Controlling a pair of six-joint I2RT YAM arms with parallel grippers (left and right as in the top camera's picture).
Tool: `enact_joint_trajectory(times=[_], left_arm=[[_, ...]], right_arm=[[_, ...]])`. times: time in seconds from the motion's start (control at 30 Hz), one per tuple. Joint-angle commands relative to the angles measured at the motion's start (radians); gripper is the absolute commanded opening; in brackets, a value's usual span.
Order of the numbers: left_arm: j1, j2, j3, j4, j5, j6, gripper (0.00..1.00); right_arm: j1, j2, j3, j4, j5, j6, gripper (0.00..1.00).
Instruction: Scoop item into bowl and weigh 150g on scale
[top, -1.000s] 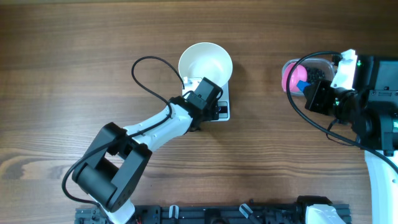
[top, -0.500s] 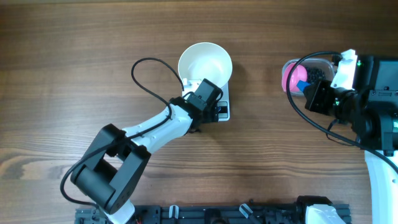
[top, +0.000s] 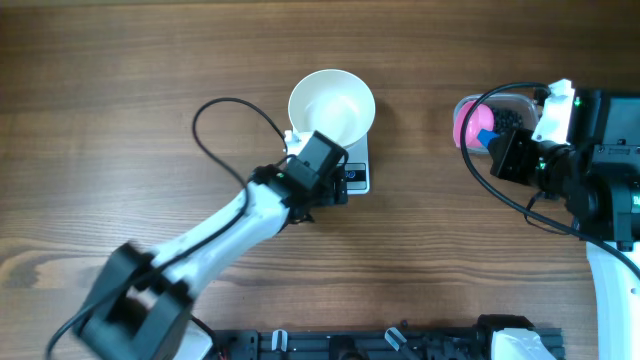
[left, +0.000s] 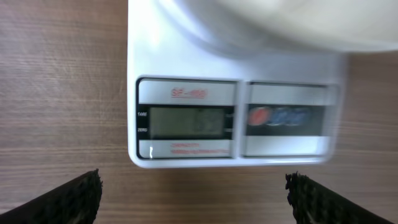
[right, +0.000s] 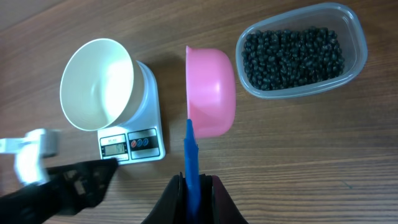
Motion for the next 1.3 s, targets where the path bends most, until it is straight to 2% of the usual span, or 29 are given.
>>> enact_joint_trajectory(times=[0.0,0.17,0.3,0.4,0.57,0.77,1.03,1.27], left_arm=[[0.001,-0.172,-0.002,-0.021,0.021,0.014,1.00],[0.029,-0.338,-0.003,-0.050,-0.006,0.013,1.00],[0.126,-0.444,-0.003,-0.120,-0.103,0.009,1.00],[0.241,-0.499,-0.003,-0.184,-0.138,0.009,1.00],[0.542,-0.550,-0.003,-0.333,-0.138,0.010,1.00],[0.766,-0.526,-0.003,-0.393,-0.134,0.010,1.00],[0.827,-0.498,-0.003,-0.394,-0.134,0.010,1.00],[0.827,-0.498,-0.003,-0.394,-0.134,0.010,1.00]], right_arm=[[0.004,-0.001,0.023,0.012,0.014,-0.020,0.05],[0.004,-0.001,0.023,0.026,0.014,-0.020,0.04],[0.004,-0.001,0.023,0.043,0.018,-0.048,0.04],[0.004,-0.001,0.023,0.061,0.030,-0.089,0.04],[0.004,0.001,0.023,0.097,0.034,-0.096,0.04],[0.004,0.014,0.023,0.094,0.031,-0.095,0.04],[0.004,0.050,0.023,0.231,-0.203,-0.098,0.04],[0.004,0.113,0.023,0.312,-0.212,-0.125,0.04]])
